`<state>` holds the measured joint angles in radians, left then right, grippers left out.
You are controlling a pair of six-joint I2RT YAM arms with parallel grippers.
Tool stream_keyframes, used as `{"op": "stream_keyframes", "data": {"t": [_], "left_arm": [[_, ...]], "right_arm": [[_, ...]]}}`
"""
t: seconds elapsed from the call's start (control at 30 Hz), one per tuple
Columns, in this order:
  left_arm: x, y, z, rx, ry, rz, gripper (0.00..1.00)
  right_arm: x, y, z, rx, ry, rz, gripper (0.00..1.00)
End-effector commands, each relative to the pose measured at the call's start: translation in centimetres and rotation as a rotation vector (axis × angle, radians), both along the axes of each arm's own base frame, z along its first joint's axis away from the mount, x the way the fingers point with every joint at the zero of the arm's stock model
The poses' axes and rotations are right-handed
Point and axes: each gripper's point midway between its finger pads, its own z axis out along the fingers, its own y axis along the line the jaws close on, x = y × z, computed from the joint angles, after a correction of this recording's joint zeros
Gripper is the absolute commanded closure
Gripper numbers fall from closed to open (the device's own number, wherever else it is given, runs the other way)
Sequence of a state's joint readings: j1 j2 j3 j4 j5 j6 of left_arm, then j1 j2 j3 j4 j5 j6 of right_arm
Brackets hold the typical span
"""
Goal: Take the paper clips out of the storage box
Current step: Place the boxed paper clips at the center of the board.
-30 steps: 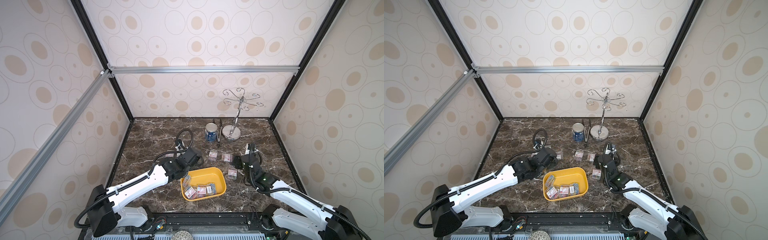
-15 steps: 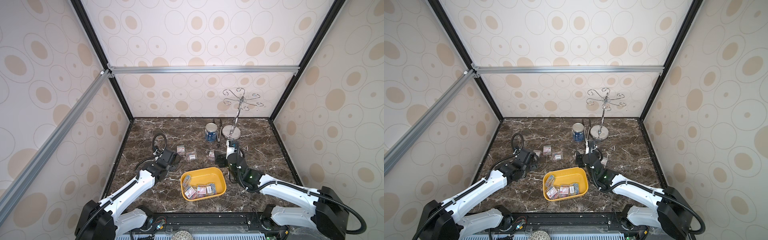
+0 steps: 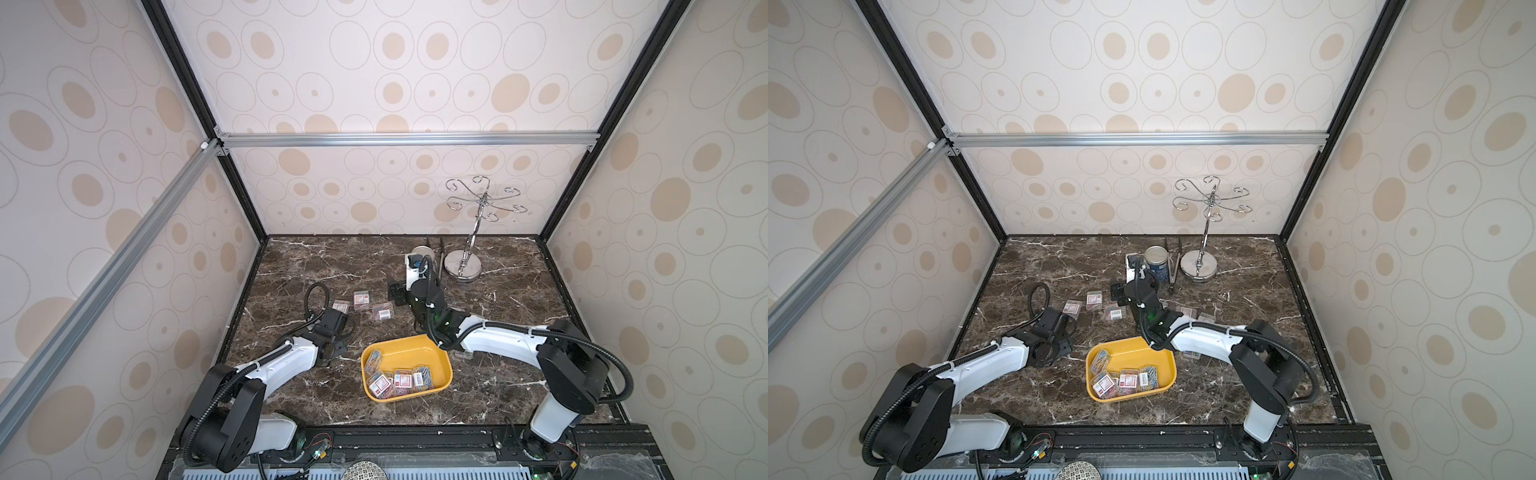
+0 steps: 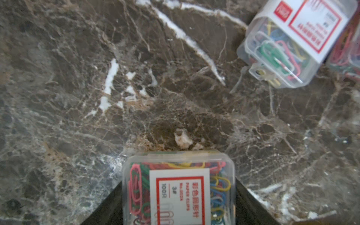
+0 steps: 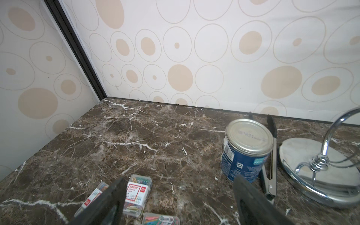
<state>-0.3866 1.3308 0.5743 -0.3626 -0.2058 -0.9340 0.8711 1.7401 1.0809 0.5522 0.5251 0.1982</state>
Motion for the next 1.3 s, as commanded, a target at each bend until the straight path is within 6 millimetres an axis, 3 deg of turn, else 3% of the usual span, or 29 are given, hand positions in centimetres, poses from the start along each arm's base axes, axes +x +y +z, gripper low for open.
{"op": "stream_keyframes", "data": {"t": [0.0,0.27,0.47,0.63,0.83,1.07,1.27], "left_arm": [[1.2,0.0,-0.4,-0.015,-0.017,-0.009,0.28],[2.2,-0.1,-1.1,-0.002,-0.011,-0.019,0.23],[2.3,0.0,-0.5,0.012,-0.012,-0.019,0.04],[2.4,-0.1,0.3,0.002,-0.029,-0.027,0.01],[2.4,-0.1,2.4,-0.01,-0.072,-0.028,0.01],[2.0,0.7,6.0,-0.007,-0.161,-0.015,0.01],[1.3,1.7,9.0,0.002,-0.248,0.012,0.01]], "right_arm": [[0.8,1.1,1.9,-0.013,-0.079,-0.008,0.12],[2.3,2.8,1.8,-0.11,-0.137,-0.063,0.12],[2.2,5.1,1.4,-0.217,-0.203,-0.077,0.09],[1.6,6.1,1.1,-0.218,-0.219,-0.051,0.08],[0.6,6.5,1.9,-0.219,-0.272,-0.051,0.08],[-0.1,5.1,3.0,-0.178,-0.285,-0.077,0.08],[0.4,5.8,2.5,-0.202,-0.286,-0.076,0.08]]}}
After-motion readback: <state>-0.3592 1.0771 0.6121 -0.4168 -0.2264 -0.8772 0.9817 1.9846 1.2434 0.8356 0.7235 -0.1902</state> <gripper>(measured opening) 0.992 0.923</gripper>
